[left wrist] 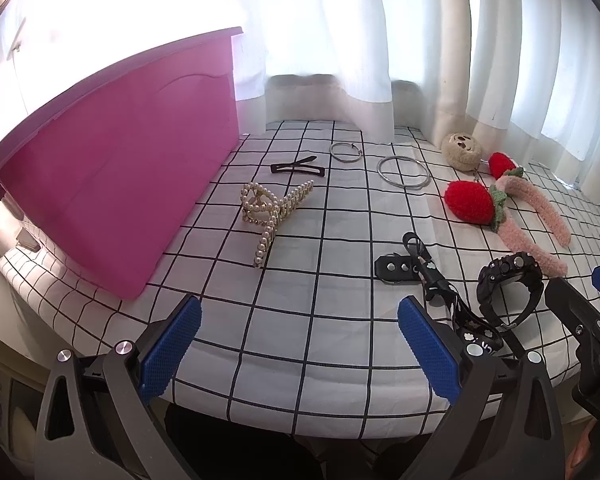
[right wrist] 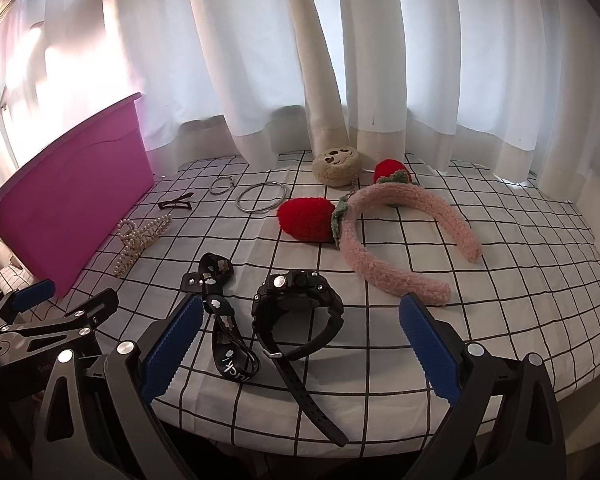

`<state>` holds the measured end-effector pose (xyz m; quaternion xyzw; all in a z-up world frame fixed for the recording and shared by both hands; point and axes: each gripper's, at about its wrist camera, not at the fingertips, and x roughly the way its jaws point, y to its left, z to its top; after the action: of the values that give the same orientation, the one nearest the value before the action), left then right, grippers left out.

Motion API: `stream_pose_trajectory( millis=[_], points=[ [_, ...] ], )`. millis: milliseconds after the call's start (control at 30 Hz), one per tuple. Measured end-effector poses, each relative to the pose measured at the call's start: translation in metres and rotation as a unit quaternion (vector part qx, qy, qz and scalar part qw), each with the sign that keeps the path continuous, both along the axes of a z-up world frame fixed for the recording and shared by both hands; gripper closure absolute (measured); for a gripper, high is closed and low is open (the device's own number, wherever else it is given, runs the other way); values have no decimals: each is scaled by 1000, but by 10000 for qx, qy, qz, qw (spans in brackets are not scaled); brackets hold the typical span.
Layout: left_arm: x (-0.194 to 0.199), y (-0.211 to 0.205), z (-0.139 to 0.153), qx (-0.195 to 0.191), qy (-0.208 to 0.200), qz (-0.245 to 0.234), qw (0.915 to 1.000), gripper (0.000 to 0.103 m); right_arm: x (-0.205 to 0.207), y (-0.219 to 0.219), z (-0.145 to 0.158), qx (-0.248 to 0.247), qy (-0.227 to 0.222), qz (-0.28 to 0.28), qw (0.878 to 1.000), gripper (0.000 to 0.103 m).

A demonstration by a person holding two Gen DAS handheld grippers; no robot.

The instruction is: Organize jewelry

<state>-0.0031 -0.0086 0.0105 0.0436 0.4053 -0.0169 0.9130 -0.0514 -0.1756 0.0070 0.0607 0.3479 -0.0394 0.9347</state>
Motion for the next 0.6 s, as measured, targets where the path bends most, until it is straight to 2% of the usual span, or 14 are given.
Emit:
stream_pose_trajectory(
  millis=[600],
  points=[
    [-2, 4, -3, -18, -43, 17, 10000, 6, 0, -2, -1, 61, -5, 38, 10000, 9]
  ],
)
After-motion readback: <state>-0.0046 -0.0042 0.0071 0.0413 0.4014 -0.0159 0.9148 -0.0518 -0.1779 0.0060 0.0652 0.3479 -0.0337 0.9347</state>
